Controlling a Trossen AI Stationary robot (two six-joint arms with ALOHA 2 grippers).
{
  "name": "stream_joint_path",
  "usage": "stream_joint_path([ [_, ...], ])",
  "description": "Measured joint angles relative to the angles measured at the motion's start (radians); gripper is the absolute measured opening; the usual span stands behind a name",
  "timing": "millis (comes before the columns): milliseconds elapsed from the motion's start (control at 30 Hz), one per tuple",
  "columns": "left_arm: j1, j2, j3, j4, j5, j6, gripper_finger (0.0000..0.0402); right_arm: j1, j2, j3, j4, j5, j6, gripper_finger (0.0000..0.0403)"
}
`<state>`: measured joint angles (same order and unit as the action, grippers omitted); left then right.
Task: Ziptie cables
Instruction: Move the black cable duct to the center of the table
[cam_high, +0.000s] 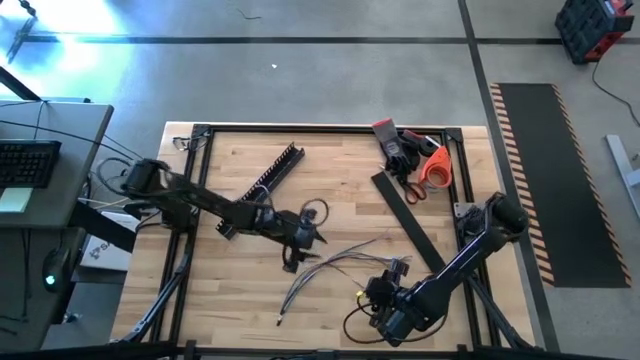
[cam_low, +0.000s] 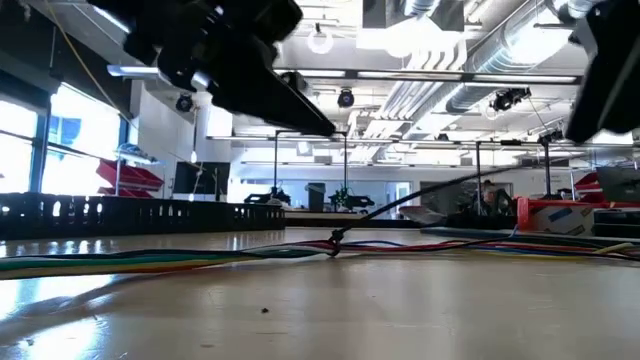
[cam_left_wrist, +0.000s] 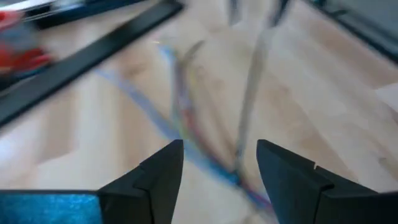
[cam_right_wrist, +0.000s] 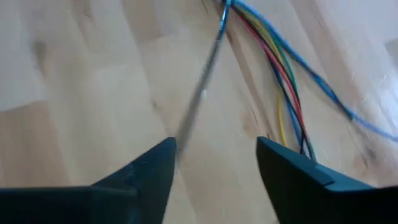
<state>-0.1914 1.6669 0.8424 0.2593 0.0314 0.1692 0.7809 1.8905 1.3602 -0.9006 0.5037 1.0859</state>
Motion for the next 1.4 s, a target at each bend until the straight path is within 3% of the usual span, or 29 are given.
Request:
stream_joint_path([
  [100, 0.004, -0.081, -0.025, -0.101, -0.170, -0.033, 0.0180, 0.016, -0.035, 0.002, 0.000, 0.022, -0.034, 0.0236],
  [233, 0.037, -0.176, -0.120, -0.147, -0.402, -0.154, 0.0163, 0.039, -0.073, 0.001, 0.002, 0.144, -0.071, 0.0253],
  [300, 0.080, -0.224, -0.180, -0.162, -0.454, -0.240, 0.0157, 0.045, -0.075, 0.002, 0.005, 0.190, -0.084, 0.0254],
  [433, 0.239, -0.306, -0.271, -0.217, -0.384, -0.380, 0.0154, 0.026, -0.072, -0.021, 0.013, 0.199, -0.120, 0.0254],
  [600, 0.372, -0.322, -0.336, -0.261, -0.424, -0.363, 0.0158, 0.000, -0.070, -0.073, 0.051, 0.199, -0.145, 0.0254],
  [767, 0.437, -0.291, -0.361, -0.294, -0.449, -0.390, 0.0158, -0.014, -0.071, -0.107, 0.113, 0.196, -0.164, 0.0254],
  [900, 0.440, -0.277, -0.357, -0.275, -0.446, -0.391, 0.0158, -0.016, -0.071, -0.109, 0.129, 0.195, -0.186, 0.0254],
  [1000, 0.441, -0.255, -0.358, -0.261, -0.357, -0.394, 0.0143, -0.015, -0.071, -0.109, 0.136, 0.196, -0.188, 0.0254],
  [1267, 0.370, -0.202, -0.357, -0.141, -0.116, -0.371, 0.0038, -0.036, -0.071, -0.108, 0.173, 0.198, -0.222, 0.0254],
  [1400, 0.287, -0.180, -0.357, -0.051, -0.043, -0.362, 0.0005, -0.087, -0.071, -0.128, 0.268, 0.056, -0.343, 0.0254],
])
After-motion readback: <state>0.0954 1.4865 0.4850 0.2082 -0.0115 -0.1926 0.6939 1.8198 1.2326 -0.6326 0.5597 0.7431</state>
